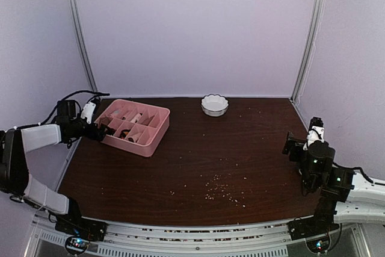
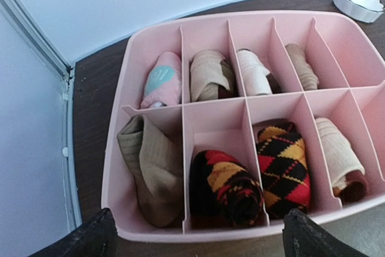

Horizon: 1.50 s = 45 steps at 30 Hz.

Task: Roll the socks
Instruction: Reset both arms

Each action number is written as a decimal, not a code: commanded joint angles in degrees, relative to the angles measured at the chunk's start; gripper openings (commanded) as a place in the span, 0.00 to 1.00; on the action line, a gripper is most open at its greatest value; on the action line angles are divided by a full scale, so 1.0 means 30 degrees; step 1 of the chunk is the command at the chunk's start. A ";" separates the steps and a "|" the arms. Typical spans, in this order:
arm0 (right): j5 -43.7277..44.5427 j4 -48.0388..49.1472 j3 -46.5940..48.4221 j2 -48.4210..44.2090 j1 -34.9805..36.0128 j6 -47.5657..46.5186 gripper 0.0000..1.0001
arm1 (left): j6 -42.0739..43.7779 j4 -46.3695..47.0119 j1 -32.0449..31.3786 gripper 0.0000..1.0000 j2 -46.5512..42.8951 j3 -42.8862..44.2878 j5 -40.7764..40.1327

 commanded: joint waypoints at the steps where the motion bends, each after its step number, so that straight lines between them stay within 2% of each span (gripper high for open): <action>1: 0.3033 0.4050 -0.2216 -0.1745 -0.1104 -0.4240 0.99 | -0.1228 0.8136 0.0175 0.98 0.0746 -0.2010 0.0400; 4: 0.2417 0.5007 -0.2912 -0.2408 -0.2662 -0.4784 0.99 | -0.2040 1.2642 0.0269 0.98 0.0761 -0.4116 0.1083; 7: 0.0212 0.6648 -0.3718 -0.2116 -0.5283 -0.5116 0.99 | -0.2526 1.6478 0.0272 0.98 0.0961 -0.5956 0.0737; 10: -0.2118 0.8641 -0.4258 -0.0551 -0.7804 -0.4802 0.99 | -0.2814 1.9622 0.0277 0.98 0.0604 -0.8013 -0.0430; 13: -0.4969 1.1862 -0.4556 0.2403 -0.9752 -0.4978 1.00 | -0.3263 2.6233 0.0291 0.98 0.2020 -1.0792 -0.0543; 17: -0.8448 1.6236 -0.4092 0.6908 -1.1830 -0.5496 1.00 | -0.3136 2.3779 0.0284 0.98 0.1763 -0.9697 -0.0515; 19: -0.9473 1.7783 -0.3476 0.8753 -1.2648 -0.5457 1.00 | -0.3016 2.1147 0.0292 0.98 0.1574 -0.8459 -0.0683; 23: -1.3254 1.9517 -0.2614 1.1338 -1.4317 -0.5301 0.99 | -0.3272 2.1578 0.0296 0.98 0.1751 -0.8264 -0.1021; 27: -1.5405 2.2706 -0.2687 1.4354 -1.5013 -0.5831 0.99 | -0.3237 2.1264 0.0285 0.98 0.1788 -0.8093 -0.0878; 28: -1.5618 2.2421 -0.2450 1.4446 -1.4981 -0.5968 0.99 | -0.3197 2.1229 0.0296 0.98 0.1692 -0.8196 -0.0962; 30: -1.5650 1.9749 -0.1501 1.4044 -1.4965 -0.5713 1.00 | -0.3224 2.1294 0.0288 0.98 0.1773 -0.8157 -0.0892; 45: -1.5999 1.9462 -0.0988 1.4383 -1.5352 -0.5373 1.00 | -0.3188 2.1257 0.0296 0.98 0.1758 -0.8119 -0.0903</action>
